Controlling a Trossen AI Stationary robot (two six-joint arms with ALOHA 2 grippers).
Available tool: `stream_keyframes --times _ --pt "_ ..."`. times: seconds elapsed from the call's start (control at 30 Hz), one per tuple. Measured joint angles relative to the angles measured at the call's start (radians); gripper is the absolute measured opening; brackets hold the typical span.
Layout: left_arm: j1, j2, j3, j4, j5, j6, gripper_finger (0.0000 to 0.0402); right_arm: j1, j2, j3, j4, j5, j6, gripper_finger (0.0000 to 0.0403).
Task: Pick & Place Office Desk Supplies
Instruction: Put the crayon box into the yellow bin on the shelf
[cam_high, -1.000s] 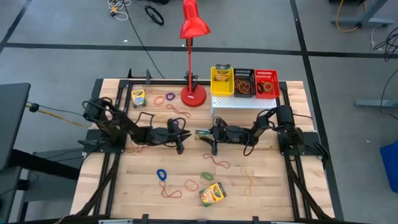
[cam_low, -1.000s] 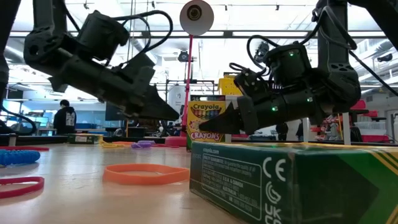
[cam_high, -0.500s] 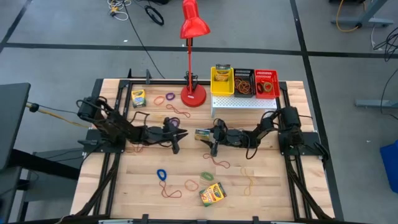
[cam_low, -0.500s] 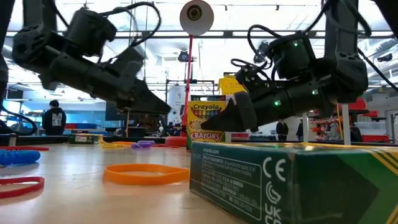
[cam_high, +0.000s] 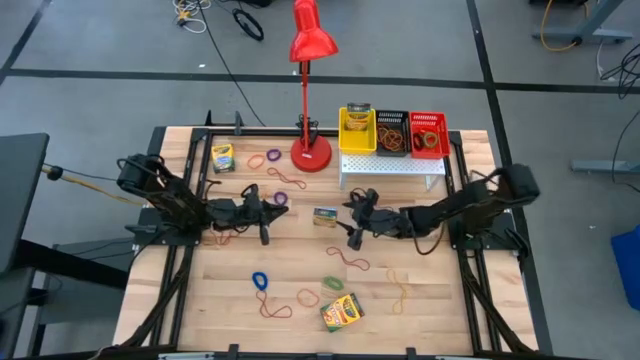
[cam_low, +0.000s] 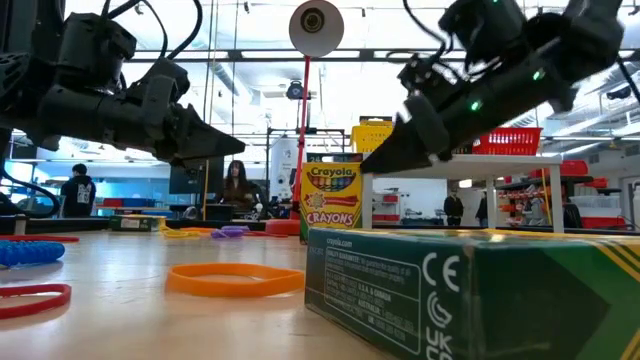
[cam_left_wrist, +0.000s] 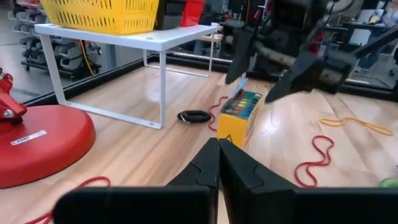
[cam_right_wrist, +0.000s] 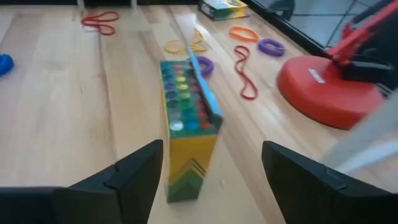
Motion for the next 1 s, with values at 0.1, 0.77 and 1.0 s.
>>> stream_keyframes --times 0.1,0.77,1.0 --pt "0.000 0.000 0.000 -0.001 0.000 -0.001 0.0023 0.011 -0.081 0.000 -0.095 0.008 0.023 0.0284" --pt "0.000 0.001 0.004 -0.015 0.000 -0.004 0.0032 -0.148 -0.026 0.690 -1.066 -0.311 0.014 0.0057" --pt "0.000 0.001 0.005 -0.014 0.000 -0.003 0.0032 -0.179 0.174 0.874 -1.231 -0.404 -0.022 0.0193"
